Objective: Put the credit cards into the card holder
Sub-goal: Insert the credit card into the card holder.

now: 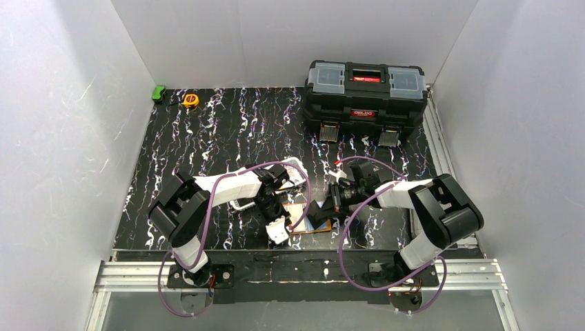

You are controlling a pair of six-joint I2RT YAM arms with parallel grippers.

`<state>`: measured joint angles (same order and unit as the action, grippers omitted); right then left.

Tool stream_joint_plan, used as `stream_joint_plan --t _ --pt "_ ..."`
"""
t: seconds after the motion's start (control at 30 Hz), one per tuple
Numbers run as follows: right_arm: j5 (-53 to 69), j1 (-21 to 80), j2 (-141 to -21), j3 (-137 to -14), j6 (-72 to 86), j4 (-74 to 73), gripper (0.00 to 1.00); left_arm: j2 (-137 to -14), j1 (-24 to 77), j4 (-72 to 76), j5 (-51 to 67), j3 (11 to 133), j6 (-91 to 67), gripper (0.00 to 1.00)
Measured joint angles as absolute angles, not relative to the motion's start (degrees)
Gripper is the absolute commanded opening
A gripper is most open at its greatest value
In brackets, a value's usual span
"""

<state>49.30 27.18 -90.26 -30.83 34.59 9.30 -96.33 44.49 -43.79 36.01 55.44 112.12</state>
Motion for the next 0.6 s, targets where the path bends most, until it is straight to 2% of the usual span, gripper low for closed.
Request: stream_joint_plan --t 0.6 --pt "49.2 27.9 -91.5 -30.8 34.7 9.1 0.01 -96.3 44.7 -43.7 35.9 55.4 111.8 0.19"
